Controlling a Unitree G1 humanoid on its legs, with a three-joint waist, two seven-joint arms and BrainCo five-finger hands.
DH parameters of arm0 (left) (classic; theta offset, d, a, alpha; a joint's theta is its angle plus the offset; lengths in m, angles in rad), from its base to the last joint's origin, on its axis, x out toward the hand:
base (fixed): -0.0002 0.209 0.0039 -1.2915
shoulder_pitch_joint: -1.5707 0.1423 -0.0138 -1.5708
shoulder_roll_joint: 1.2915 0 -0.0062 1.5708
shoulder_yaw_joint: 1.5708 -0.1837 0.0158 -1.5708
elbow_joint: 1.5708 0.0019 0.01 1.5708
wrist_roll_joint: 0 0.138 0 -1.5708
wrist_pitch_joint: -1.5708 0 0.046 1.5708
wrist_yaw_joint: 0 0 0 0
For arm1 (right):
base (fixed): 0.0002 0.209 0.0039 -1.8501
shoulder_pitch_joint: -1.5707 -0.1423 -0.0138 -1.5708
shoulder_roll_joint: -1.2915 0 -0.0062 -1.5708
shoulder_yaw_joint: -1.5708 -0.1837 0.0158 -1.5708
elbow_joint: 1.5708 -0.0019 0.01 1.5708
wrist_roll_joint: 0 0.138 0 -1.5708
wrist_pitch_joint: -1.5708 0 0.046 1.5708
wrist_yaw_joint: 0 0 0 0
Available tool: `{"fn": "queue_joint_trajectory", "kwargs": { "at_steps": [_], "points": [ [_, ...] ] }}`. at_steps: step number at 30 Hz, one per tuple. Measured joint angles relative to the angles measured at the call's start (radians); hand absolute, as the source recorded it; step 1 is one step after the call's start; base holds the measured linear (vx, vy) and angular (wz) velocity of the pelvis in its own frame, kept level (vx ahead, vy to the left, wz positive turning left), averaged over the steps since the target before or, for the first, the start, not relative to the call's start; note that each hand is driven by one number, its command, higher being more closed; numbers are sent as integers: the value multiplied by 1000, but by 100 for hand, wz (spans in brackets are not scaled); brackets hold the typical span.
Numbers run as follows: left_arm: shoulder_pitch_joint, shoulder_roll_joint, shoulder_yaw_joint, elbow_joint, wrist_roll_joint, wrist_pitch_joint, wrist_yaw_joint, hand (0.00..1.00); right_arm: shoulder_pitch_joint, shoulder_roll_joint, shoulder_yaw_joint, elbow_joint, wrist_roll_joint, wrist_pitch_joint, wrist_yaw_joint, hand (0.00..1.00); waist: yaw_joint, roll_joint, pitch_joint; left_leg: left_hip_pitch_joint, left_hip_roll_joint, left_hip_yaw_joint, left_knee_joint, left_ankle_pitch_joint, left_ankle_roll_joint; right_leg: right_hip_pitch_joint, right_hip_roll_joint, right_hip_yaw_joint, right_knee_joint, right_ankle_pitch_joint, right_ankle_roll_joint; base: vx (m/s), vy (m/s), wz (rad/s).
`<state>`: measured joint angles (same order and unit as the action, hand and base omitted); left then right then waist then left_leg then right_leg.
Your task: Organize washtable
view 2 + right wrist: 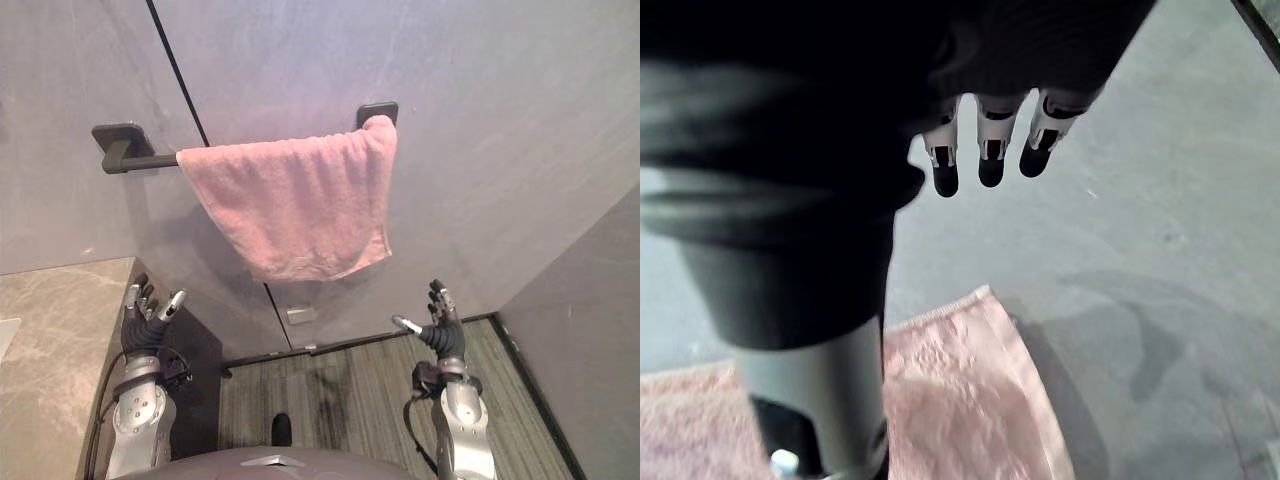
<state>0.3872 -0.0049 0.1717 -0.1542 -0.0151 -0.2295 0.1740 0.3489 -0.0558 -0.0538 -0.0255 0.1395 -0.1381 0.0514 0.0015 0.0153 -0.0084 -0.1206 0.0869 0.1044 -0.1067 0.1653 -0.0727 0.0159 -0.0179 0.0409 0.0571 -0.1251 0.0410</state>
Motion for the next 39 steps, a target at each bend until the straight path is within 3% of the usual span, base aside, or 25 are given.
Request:
{"fn": "queue_joint_trajectory", "kwargs": {
  "at_steps": [3,6,10,16,21,26,33,39],
  "points": [
    [63,3,-55,-73,-170,-60,-115,0,76,-4,94,-57,85,-37,90,0,0,6,-5,-2,0,-3,0,0,-1,-1,1,-4,0,-5,1,0,-6,5],
    [86,13,-143,-144,-387,-91,-243,0,80,-13,191,-61,162,-60,171,0,0,9,-7,-5,-1,-7,0,0,-1,-1,0,-10,0,-6,2,-2,1,6],
    [69,67,-329,-195,-641,-94,-408,0,25,-46,327,-54,234,-71,231,0,1,8,-8,-9,-10,-20,0,0,-1,-1,-6,-24,6,-11,7,12,7,10],
    [-44,177,-471,-225,-786,-52,-514,0,-115,-101,455,-47,222,-75,233,0,4,5,-11,0,-11,-16,5,6,7,-3,-7,-22,24,-12,5,2,-1,-1],
    [-155,220,-513,-230,-836,-45,-532,0,-242,-147,497,40,220,-75,223,0,6,7,-12,12,-11,-13,4,11,9,-2,-7,-11,38,-12,5,-23,15,-6],
    [-265,221,-525,-104,-832,-50,-505,0,-330,-164,523,84,184,-69,180,0,7,13,-15,21,-9,-11,0,6,3,5,-7,-7,42,-13,5,-45,27,-2],
    [-474,222,-521,265,-790,-50,-395,0,-459,-160,533,196,182,-51,126,0,7,15,-17,20,-9,-5,0,8,4,2,-7,1,40,-9,9,-11,8,-1],
    [-785,270,-500,598,-760,-39,-295,0,-717,-171,522,376,181,-43,55,0,4,15,1,-26,-2,-4,7,38,17,-54,1,0,67,-5,7,0,0,0]
  ]
}}
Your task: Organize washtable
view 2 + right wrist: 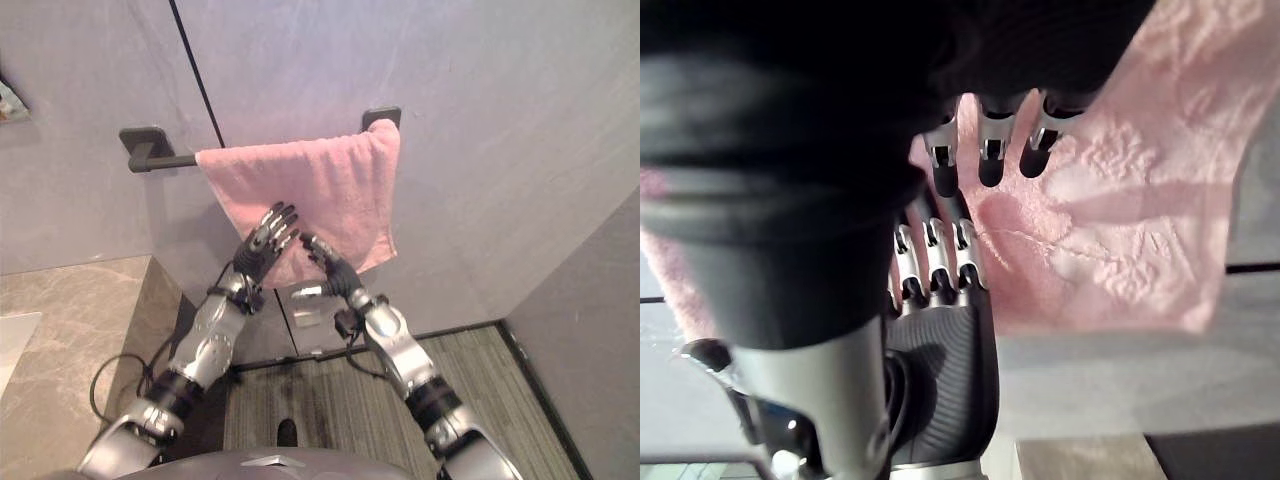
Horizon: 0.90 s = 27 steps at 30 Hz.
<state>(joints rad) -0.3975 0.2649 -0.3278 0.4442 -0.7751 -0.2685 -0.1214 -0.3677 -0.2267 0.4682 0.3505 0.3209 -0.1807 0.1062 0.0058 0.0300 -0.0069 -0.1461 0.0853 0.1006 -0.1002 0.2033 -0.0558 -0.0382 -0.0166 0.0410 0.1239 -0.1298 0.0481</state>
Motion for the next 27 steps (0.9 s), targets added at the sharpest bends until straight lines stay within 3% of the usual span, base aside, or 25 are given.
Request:
{"fn": "queue_joint_trajectory", "kwargs": {
  "at_steps": [7,14,17,23,27],
  "points": [
    [-125,24,26,45,7,-15,26,0,-161,-1,-106,83,1,12,-80,0,1,7,57,-73,8,-13,3,24,-1,-86,10,-10,51,0,-1,-25,11,4],
    [-98,23,116,17,24,-9,31,0,-131,-28,-263,63,1,13,-138,0,-22,20,75,-76,7,-8,-6,11,3,-102,9,0,65,1,3,-46,32,-6],
    [-27,21,204,-31,57,-11,36,0,-33,-61,-356,-29,1,11,-149,0,-24,23,76,-75,8,-8,-6,9,1,-102,9,2,63,1,2,0,0,0],
    [163,29,482,-35,78,-21,131,0,171,-76,-513,-109,-32,11,-146,0,-17,27,77,-48,5,-5,3,4,-6,-79,6,2,59,-11,0,33,-22,1],
    [263,21,524,-35,97,-20,134,0,230,-67,-563,-156,-38,8,-139,0,-12,28,77,-39,6,-6,3,4,-5,-64,7,1,48,-12,-2,37,-32,1]
  ]
}}
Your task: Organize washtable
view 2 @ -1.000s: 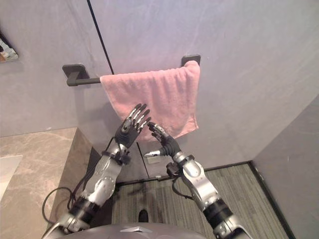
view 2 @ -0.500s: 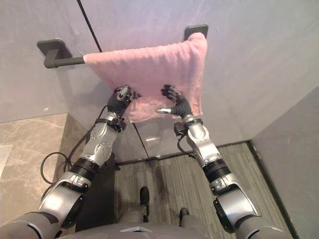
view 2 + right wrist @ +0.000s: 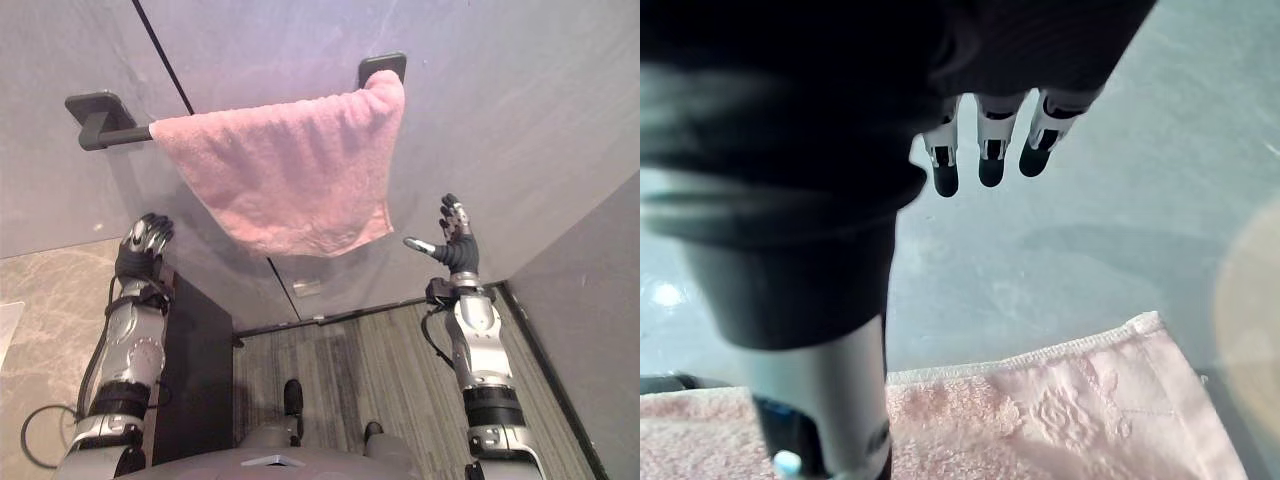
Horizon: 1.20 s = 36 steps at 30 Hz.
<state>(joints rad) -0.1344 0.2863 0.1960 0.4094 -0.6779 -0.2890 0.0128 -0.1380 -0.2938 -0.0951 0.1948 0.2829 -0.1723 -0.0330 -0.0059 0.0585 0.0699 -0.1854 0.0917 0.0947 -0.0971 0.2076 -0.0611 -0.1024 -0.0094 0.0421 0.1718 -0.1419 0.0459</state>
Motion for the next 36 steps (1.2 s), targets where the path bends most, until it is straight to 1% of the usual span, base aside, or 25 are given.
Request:
{"fn": "queue_joint_trajectory", "kwargs": {
  "at_steps": [2,3,6,8,9,11,14,15,17,18,20,22,24,26,27,28,31,34,36],
  "points": [
    [38,-6,7,0,11,0,-3,0,25,6,-19,2,-1,0,2,0,0,0,0,14,-1,-1,-1,-2,-1,22,-2,-3,-14,0,0,34,-26,3],
    [66,-11,18,0,28,1,-3,0,42,19,-30,2,-1,-1,2,0,-2,0,0,25,-1,-1,-4,-9,-8,37,-3,-3,-23,0,0,0,0,0],
    [112,-27,39,5,39,1,-22,0,71,42,-37,10,-2,-1,3,0,-4,4,-3,29,0,-1,-9,-13,-12,45,-2,-6,-33,0,0,5,-6,2],
    [131,-54,40,31,58,1,-30,0,94,52,-37,32,-10,-2,8,0,-5,8,-6,33,-1,-3,-9,-20,-11,59,-2,-12,-49,1,1,29,-17,6],
    [142,-63,39,63,74,1,-33,0,99,72,-42,61,-30,-2,9,0,-8,7,-7,38,-1,-3,-9,-21,-11,68,-3,-13,-56,1,1,34,-23,1],
    [145,-81,37,139,80,5,-37,0,114,97,-40,107,-31,-3,12,0,-8,6,-11,40,-1,-2,-9,-25,-13,71,-3,-13,-60,1,1,33,-26,0],
    [170,-109,5,265,117,16,-46,0,139,145,-28,212,-38,-3,14,0,-5,2,-24,42,0,3,-9,-26,-13,72,-3,-5,-65,1,0,51,-32,-6],
    [183,-126,-10,312,123,27,-48,0,151,163,-23,253,-39,0,13,0,-4,1,-24,50,0,9,-9,-29,-11,79,-4,1,-71,1,0,72,-37,-11],
    [197,-148,-41,392,174,48,-51,0,184,189,-18,326,-39,3,14,0,-4,0,-24,68,-1,14,-9,-38,-12,102,-6,3,-80,1,0,58,-32,-5],
    [203,-153,-49,409,191,52,-53,0,194,197,-18,348,-39,3,14,0,-5,-2,-26,71,-1,17,-9,-40,-13,105,-6,5,-84,1,0,49,-36,-10],
    [225,-173,-77,474,258,68,-65,0,217,213,-20,455,-76,12,14,0,-4,-6,-34,79,1,34,-9,-46,-16,108,-4,18,-88,1,0,46,-32,-17],
    [238,-191,-82,526,294,81,-70,0,232,219,-26,545,-78,22,13,0,-4,-8,-35,93,1,43,-9,-54,-17,119,-5,30,-91,1,0,38,-17,-17],
    [254,-206,-82,567,313,86,-71,0,250,223,-32,631,-79,30,15,0,-7,-14,-41,106,1,50,-9,-60,-18,130,-7,36,-93,0,-1,39,-14,-13],
    [259,-210,-82,618,321,92,-70,0,255,231,-70,723,-113,33,15,0,-7,-19,-40,119,1,60,-9,-65,-19,141,-6,43,-93,0,-1,19,-7,-15],
    [262,-211,-79,652,343,96,-68,0,254,232,-106,787,-117,34,13,0,-6,-24,-42,129,1,67,-10,-68,-18,143,-6,56,-92,-2,-4,12,-2,-17],
    [267,-211,-76,678,352,105,-65,0,252,232,-149,840,-116,46,9,0,-5,-25,-42,141,0,69,-10,-70,-19,157,-9,57,-92,-2,-4,12,1,-17],
    [262,-215,-44,713,356,129,-50,0,243,227,-239,917,-116,55,-18,0,-6,-33,-32,177,0,85,-10,-73,-18,187,-11,62,-92,-3,-4,-18,14,-7],
    [261,-219,-25,723,389,134,-42,0,242,222,-282,947,-116,76,-32,0,-5,-40,-27,199,0,93,-10,-84,-24,198,-11,70,-77,-14,-3,-56,23,-8],
    [261,-219,-25,727,393,135,-42,0,243,223,-301,947,-116,77,-34,0,-8,-37,-27,205,0,93,-10,-85,-23,199,-12,71,-69,-21,0,-46,18,-4]
  ]
}}
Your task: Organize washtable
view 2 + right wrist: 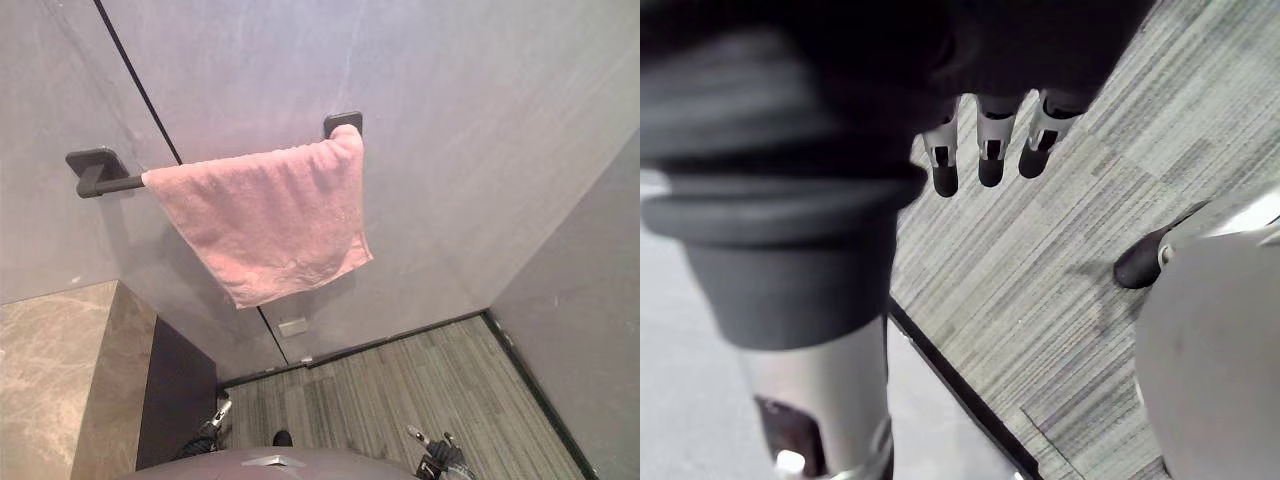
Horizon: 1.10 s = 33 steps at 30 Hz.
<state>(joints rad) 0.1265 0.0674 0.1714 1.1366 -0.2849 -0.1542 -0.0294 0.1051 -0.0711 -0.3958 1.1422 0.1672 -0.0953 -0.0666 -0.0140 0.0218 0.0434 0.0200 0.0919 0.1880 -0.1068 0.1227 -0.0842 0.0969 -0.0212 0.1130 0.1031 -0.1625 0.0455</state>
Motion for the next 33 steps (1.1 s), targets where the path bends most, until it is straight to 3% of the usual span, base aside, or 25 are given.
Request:
{"fn": "queue_joint_trajectory", "kwargs": {
  "at_steps": [6,9,10,11,12,13,14,15,16,18,20,21,22,23,24,27,30,31,32,33],
  "points": [
    [2,-3,28,-3,0,0,0,0,5,5,-38,0,13,0,3,0,-2,3,3,-44,-3,-18,0,-4,6,-72,6,-24,90,-49,-12,-52,0,14],
    [1,-14,42,-33,-5,-1,10,0,-19,5,-25,-6,50,-2,1,0,0,9,17,-109,-2,-63,11,21,-21,-138,11,-76,147,-56,-20,-34,-69,58],
    [3,-24,43,-60,-14,-6,22,0,-37,4,5,-16,51,-4,-5,0,-1,6,25,-157,-1,-98,14,98,-12,-186,18,-126,222,-75,-32,-73,-73,83],
    [3,-24,38,-80,-15,-7,25,0,-47,7,18,-27,57,-4,-6,0,-2,4,29,-185,-6,-117,17,136,-22,-213,18,-163,249,-73,-37,-213,-27,148],
    [-12,-16,12,-104,-14,-12,32,0,-57,12,40,-57,92,-12,-7,0,-8,-8,43,-241,-29,-136,9,236,-60,-235,-11,-232,233,-55,-71,-131,28,146],
    [-31,-10,19,-128,-12,-18,33,0,-81,26,38,-52,101,-23,-5,0,-2,-43,73,-283,-37,-33,182,125,-6,-212,-49,-290,199,-62,-92,106,17,136],
    [-36,-11,27,-128,-12,-17,38,0,-92,28,35,-56,114,-27,-5,0,-3,-49,78,-320,-24,36,366,-16,50,-199,-58,-318,193,-61,-91,251,-72,106],
    [-21,-11,32,-120,-12,-16,42,0,-77,36,31,-88,128,-38,-4,0,-4,-57,86,-325,11,115,710,-204,77,-160,-68,-366,180,-60,-91,213,-90,94],
    [-5,-16,32,-119,-2,-18,39,0,-64,33,11,-94,128,-37,-3,0,-6,-27,70,-252,42,131,871,-283,35,-127,-53,-405,157,-57,-97,11,-79,97],
    [5,-37,30,-82,15,-13,33,0,-45,33,-34,-84,131,-34,-3,0,-28,14,51,-118,72,105,918,-328,-19,-105,-31,-475,133,-51,-100,265,-18,121],
    [-5,-44,39,-33,49,6,15,0,-50,35,-99,-44,142,-23,-3,0,-42,38,34,38,67,48,686,-276,-84,-139,-48,-531,193,-57,-109,294,-12,136],
    [-31,-54,46,-28,71,27,12,0,-50,28,-129,-29,168,-12,-4,0,-61,29,44,109,13,21,499,-276,-90,-247,-89,-562,357,-86,-131,-86,58,119],
    [-46,-49,65,-9,77,40,11,0,-50,29,-135,-24,182,-5,-2,0,-62,66,39,129,48,-4,409,-308,-55,-290,5,-546,243,-75,-102,-131,114,104],
    [-46,-31,67,-6,78,41,12,0,-43,36,-126,-23,194,-5,-7,0,-60,52,34,135,46,4,389,-327,-57,-281,42,-540,111,18,-129,-84,103,73],
    [-50,-21,68,9,92,47,15,0,-48,28,-102,-13,206,-4,-6,0,-60,56,47,153,53,1,371,-370,-55,-280,61,-549,80,126,-167,22,123,21],
    [-53,-18,62,-7,141,41,13,0,-95,13,-37,-2,206,-5,0,0,-58,48,52,202,38,26,255,-375,-46,-311,50,-535,124,122,-169,-14,134,-8],
    [-77,-18,2,-39,154,31,15,0,-137,9,91,-15,203,-7,3,0,-58,5,99,252,-40,28,173,-366,-33,-419,-49,-488,371,86,-152,-205,229,-12],
    [-89,-17,-14,-40,157,30,16,0,-137,9,126,-35,194,-7,4,0,-59,-16,119,259,-70,24,176,-365,-31,-450,-88,-443,448,94,-129,-256,283,16],
    [-88,-19,-15,-40,161,27,18,0,-129,11,144,-44,194,-7,8,0,-56,-28,131,267,-87,24,185,-364,-19,-470,-91,-364,495,127,-81,-269,336,24],
    [-85,-17,-11,-39,169,24,19,0,-128,11,149,-50,196,-8,10,0,-57,-24,134,260,-86,18,197,-364,1,-476,-86,-303,509,149,-48,-119,298,42]
  ]
}}
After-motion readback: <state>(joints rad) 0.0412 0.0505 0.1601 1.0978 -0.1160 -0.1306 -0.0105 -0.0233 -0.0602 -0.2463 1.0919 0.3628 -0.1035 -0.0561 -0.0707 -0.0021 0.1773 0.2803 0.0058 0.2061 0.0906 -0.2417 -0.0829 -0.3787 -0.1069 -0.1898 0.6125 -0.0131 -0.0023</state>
